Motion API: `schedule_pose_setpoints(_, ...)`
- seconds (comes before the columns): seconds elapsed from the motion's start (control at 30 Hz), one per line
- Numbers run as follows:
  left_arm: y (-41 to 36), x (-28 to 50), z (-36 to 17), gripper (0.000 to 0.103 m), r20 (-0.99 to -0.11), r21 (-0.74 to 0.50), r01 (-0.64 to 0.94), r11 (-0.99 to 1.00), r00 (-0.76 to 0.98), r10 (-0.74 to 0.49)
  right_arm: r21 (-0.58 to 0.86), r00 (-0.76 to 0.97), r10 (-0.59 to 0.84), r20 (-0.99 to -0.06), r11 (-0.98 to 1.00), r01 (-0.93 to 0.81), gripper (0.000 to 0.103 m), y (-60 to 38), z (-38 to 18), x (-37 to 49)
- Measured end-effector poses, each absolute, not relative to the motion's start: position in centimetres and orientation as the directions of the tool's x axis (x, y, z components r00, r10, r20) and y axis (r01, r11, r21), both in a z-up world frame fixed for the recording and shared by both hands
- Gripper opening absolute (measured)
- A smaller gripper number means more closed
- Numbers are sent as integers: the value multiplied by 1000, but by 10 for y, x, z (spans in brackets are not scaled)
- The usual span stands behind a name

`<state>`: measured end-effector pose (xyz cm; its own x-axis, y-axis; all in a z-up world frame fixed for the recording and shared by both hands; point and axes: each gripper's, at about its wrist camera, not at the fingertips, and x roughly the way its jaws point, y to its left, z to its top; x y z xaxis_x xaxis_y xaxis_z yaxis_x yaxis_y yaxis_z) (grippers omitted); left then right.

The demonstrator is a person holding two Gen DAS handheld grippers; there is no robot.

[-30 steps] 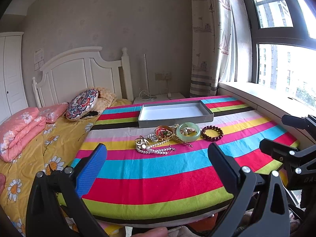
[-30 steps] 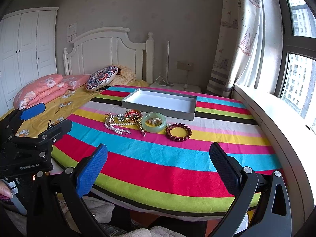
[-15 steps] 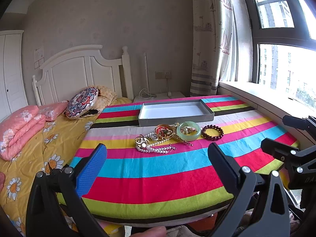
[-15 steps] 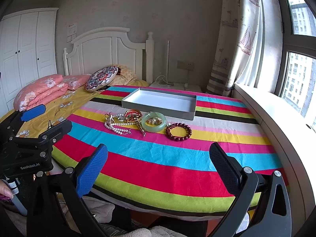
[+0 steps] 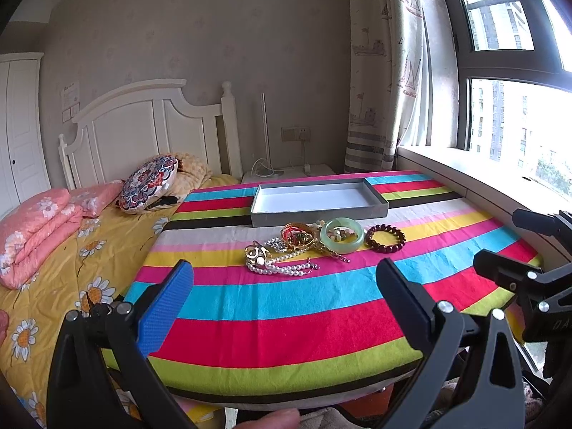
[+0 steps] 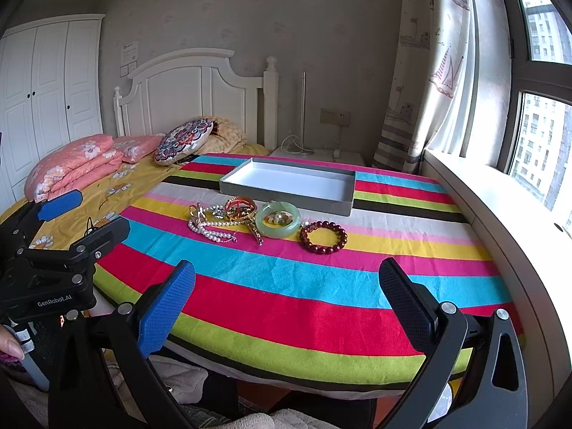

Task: Organize jewelry

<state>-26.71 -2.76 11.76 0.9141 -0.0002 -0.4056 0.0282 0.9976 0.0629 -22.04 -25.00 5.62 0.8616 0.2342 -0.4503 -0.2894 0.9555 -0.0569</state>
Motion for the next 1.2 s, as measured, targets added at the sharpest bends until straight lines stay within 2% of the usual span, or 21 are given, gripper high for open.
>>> schedule_pose_setpoints(0.57,-27,-257,108,101,-442,60,35,998,897,-5,-48,849,221,-480,960,-277,99,-250,47,-207)
schedule_pose_setpoints(0.8,-9,-203,83,101,-555,31,-1,1000,832,18,-33,798,171,-578,972,-233,99,-269,21,-140)
schedule_pose_setpoints(1.0,18,-109,47,101,-683,-25,-24,999,730,1,38,696,164,-699,980,-193,99,-286,-14,-39)
schedule_pose_setpoints(1.2,36,-69,31,101,-729,-88,-74,993,684,-14,26,661,144,-736,983,-184,99,-283,-30,14)
